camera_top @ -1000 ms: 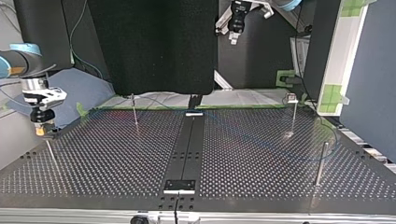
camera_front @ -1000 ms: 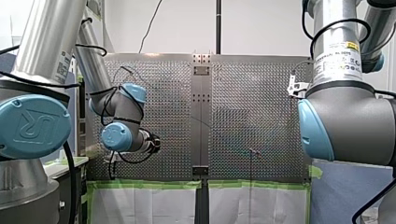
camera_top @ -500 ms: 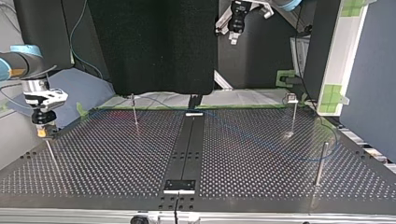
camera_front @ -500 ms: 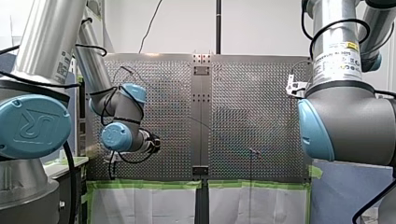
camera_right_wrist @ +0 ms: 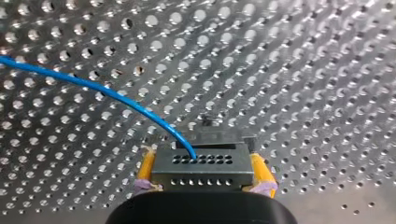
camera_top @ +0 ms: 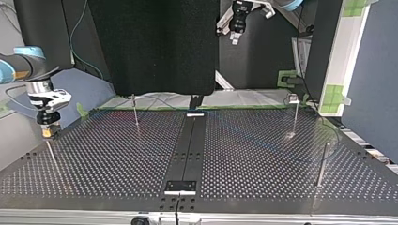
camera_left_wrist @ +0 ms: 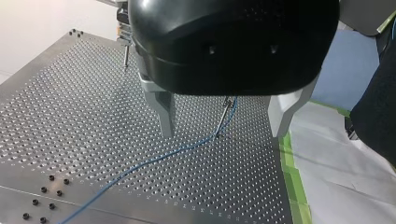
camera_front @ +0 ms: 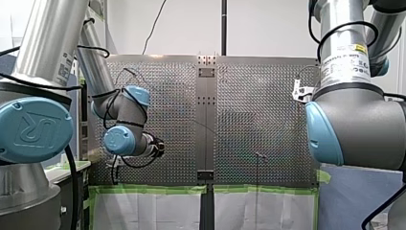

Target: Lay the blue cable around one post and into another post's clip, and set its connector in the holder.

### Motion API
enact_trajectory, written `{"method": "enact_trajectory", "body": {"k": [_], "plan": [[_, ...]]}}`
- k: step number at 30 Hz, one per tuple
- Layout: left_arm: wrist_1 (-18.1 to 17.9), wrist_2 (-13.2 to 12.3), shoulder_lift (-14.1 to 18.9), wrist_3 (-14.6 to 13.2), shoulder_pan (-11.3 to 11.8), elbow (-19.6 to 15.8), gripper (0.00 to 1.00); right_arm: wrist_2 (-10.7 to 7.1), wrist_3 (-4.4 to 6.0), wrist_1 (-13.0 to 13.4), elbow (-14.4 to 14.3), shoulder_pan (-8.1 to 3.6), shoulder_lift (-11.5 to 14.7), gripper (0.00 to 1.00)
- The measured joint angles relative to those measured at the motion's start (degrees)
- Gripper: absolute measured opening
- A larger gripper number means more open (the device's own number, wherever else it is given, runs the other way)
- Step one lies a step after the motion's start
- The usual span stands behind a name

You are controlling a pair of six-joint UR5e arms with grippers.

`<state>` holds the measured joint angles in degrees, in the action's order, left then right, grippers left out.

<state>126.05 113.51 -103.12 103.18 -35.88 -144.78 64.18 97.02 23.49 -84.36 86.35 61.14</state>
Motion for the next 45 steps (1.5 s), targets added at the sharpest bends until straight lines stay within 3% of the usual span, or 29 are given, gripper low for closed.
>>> {"method": "enact_trajectory", "body": {"k": [25,45], "plan": [[0.0,0.0,0.0,0.0,0.22,0.04,1.0,-0.35,-0.35,-0.45,1.91,0.02,-0.37,0.0],[0.0,-0.34,0.0,0.0,1.03,0.03,1.0,-1.8,-1.89,-0.69,1.95,-0.32,-0.44,0.0]]}}
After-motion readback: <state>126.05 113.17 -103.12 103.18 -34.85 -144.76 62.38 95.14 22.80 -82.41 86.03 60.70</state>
